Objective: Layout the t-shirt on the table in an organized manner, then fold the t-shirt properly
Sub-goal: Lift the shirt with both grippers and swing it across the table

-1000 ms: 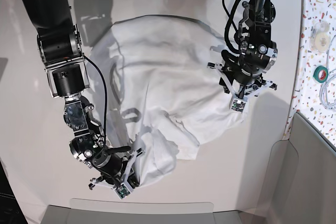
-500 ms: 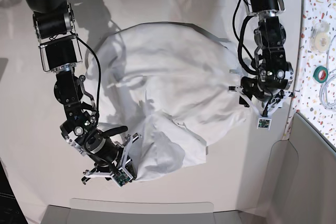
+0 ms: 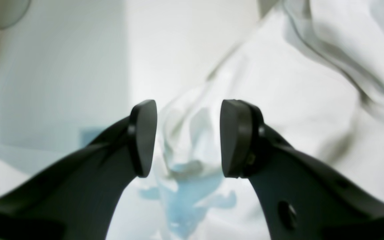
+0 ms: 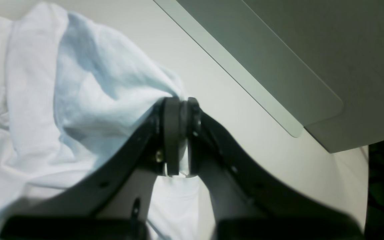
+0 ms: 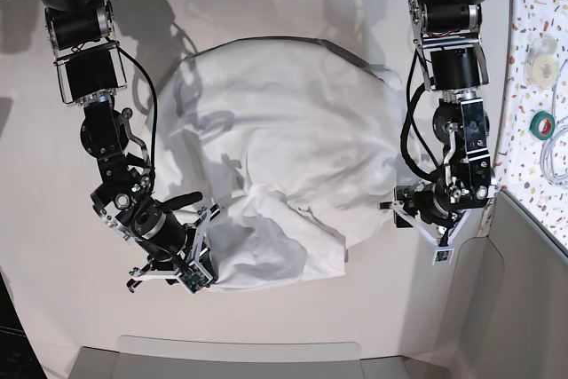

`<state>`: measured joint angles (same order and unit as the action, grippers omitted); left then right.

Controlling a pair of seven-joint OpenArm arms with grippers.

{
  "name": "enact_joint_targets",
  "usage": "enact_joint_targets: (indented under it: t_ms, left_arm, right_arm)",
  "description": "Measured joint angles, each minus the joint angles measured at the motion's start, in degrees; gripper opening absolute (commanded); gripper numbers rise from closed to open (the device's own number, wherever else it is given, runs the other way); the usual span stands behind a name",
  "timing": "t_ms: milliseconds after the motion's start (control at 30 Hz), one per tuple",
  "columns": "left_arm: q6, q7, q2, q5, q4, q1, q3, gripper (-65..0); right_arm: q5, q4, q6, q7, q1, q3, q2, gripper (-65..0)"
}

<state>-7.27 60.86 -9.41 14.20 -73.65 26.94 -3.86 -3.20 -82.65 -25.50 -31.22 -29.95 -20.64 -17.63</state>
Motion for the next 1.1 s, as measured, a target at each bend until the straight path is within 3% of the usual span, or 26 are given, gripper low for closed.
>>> enact_joint_targets:
  t_ms: [233, 300, 400, 500, 633, 900, 1100]
  left_arm:
    - [0.11, -1.18, -0.92, -0.02, 5.35, 2.75, 0.0, -36.3]
    - [-0.11, -1.73, -0.9, 0.2, 5.2, 2.05, 0.0, -43.4]
    - [-0.11, -2.51, -0.74, 0.07, 5.35, -0.09, -0.46, -62.9]
    - [-0.11, -4.28, -0.76, 0.02, 5.51, -0.48, -0.61, -65.0]
    - [-0.42, -5.03, -0.13, 1.33, -0.98, -1.88, -6.01, -65.0]
    - [-0.22, -3.74, -0.55, 0.09, -3.02, 0.9, -6.69, -65.0]
    - [-0.24, -4.55, -0.76, 0.35, -3.63, 9.75, -6.67, -65.0]
  right_arm:
    - [0.04, -0.48, 0.0, 0.13, 0.59, 0.0, -0.68, -64.8]
    - [0.09, -0.44, 0.02, 0.15, 0.57, 0.0, -0.63, -64.8]
    - [0.09, -0.09, 0.02, 0.13, 0.59, 0.0, -0.61, -64.8]
    - [0.31, 1.16, 0.02, 0.17, 0.37, 0.0, -0.42, -64.8]
    - [6.71, 3.21, 0.0, 0.02, -0.37, 0.0, -0.07, -64.8]
    - [19.3, 9.62, -0.72, 0.5, -6.95, 0.92, 8.31, -64.7]
    - [25.77, 17.44, -0.15, 0.28, -17.51, 10.78, 16.92, -64.6]
